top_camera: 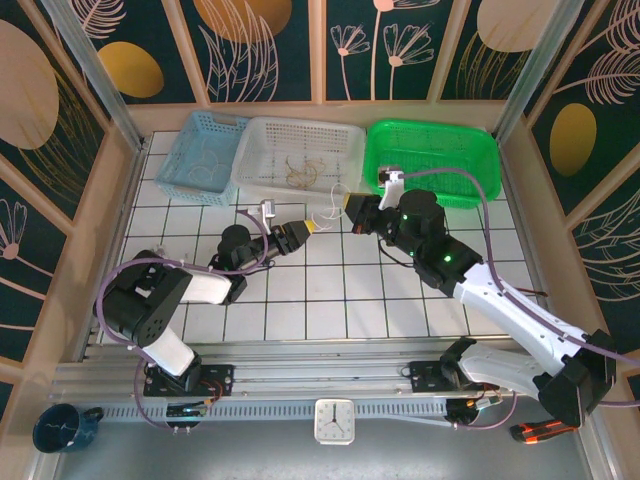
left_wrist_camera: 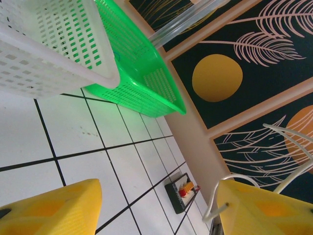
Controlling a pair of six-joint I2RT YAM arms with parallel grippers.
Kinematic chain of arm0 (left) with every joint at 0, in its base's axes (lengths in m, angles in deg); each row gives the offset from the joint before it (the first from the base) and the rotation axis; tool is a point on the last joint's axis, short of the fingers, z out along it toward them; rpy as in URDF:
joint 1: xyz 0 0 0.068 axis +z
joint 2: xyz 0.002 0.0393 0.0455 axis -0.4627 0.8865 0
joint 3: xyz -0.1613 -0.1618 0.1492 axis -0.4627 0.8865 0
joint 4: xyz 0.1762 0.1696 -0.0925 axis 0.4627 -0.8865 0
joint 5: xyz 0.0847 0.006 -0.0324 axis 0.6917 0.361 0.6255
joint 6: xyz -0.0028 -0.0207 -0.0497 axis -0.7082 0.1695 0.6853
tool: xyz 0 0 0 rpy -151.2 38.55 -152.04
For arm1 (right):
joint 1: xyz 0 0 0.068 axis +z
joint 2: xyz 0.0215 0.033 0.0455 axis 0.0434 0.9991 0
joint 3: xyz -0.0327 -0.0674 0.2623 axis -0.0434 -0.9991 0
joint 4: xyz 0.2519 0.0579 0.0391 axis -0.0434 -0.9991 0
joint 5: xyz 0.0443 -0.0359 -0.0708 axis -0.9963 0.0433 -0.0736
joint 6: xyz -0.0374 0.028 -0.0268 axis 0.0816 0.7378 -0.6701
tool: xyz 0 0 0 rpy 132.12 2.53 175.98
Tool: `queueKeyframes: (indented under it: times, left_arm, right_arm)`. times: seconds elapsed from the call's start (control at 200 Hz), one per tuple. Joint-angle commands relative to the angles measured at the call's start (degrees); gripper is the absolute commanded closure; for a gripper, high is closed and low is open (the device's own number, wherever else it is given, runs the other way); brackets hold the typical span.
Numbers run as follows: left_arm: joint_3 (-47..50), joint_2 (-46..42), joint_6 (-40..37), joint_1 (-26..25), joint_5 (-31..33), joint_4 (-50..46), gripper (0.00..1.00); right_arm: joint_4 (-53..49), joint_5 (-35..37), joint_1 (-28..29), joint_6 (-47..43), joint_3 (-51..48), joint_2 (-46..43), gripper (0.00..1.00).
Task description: Untangle the cables
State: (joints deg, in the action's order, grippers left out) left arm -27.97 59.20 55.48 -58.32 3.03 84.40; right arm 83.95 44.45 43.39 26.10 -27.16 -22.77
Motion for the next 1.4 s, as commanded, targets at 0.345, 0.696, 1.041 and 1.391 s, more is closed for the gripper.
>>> queueKeyframes:
  times: [0.345,0.696,1.041,1.391]
  left_arm:
    - [-2.5,1.8,0.7,-0.4,-1.6,3.8,0.48]
    - [-1.7,0.9,2.0,-0.3,0.3,5.3,1.00]
    - [-3.9,-16.4,-6.1,0.1,13.2,-15.2,1.00]
    - [-22.2,-23.5,-14.1,3.1,14.6,-33.1,1.00]
  right_arm:
    - [4.4,-2.1,0.4,1.6,-0.1,1.7,1.00]
    - [5.3,-0.4,-3.4,2.5,-4.8,-1.1,1.00]
    - [1.2,3.2,-19.3,5.3,-19.9,-12.2,1.00]
    - [8.4,-1.8,-22.1,11.7,-34.2,-14.4,1.00]
